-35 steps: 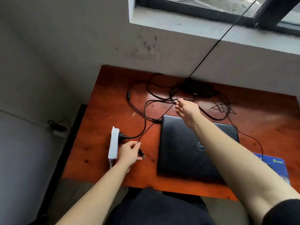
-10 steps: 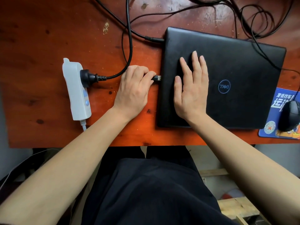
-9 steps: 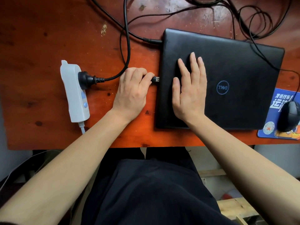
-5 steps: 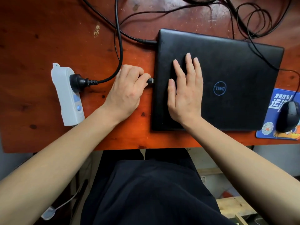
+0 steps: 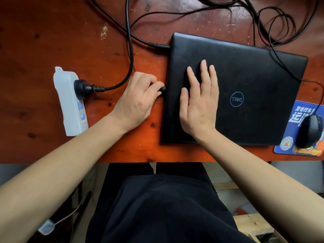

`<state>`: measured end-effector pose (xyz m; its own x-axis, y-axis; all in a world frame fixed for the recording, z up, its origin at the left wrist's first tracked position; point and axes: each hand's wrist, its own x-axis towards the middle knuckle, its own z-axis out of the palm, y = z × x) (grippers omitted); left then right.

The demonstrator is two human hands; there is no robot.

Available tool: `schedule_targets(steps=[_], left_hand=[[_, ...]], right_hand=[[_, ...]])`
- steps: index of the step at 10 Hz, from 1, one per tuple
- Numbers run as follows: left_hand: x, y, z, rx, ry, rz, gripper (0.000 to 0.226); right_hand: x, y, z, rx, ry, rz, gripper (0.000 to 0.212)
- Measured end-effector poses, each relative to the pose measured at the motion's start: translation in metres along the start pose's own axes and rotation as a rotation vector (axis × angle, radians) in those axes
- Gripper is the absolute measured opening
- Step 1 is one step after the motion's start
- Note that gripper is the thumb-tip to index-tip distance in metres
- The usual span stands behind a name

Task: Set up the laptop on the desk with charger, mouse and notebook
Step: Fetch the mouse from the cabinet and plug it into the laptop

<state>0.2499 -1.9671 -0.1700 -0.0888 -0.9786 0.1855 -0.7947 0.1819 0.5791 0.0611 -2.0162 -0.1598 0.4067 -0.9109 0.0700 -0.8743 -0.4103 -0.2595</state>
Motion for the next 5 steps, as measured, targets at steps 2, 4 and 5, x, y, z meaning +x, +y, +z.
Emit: schedule_targets(steps=[2,4,5], left_hand=[[0.000,0.001,0.003,0.008,0.019,-0.014,0.017],[-0.007,0.007,0.009,0.064,0.104,-0.079,0.026],[-0.016,0.022,0.011,0.012,0.213,-0.294,0.030]], right_hand=[[0.001,0.001,0.001,-0.006,-0.001,0.001,0.048],[0.000,0.001,0.001,-0.009,-0.006,-0.002,0.048],[0.001,0.001,0.001,0.002,-0.002,-0.004,0.048]])
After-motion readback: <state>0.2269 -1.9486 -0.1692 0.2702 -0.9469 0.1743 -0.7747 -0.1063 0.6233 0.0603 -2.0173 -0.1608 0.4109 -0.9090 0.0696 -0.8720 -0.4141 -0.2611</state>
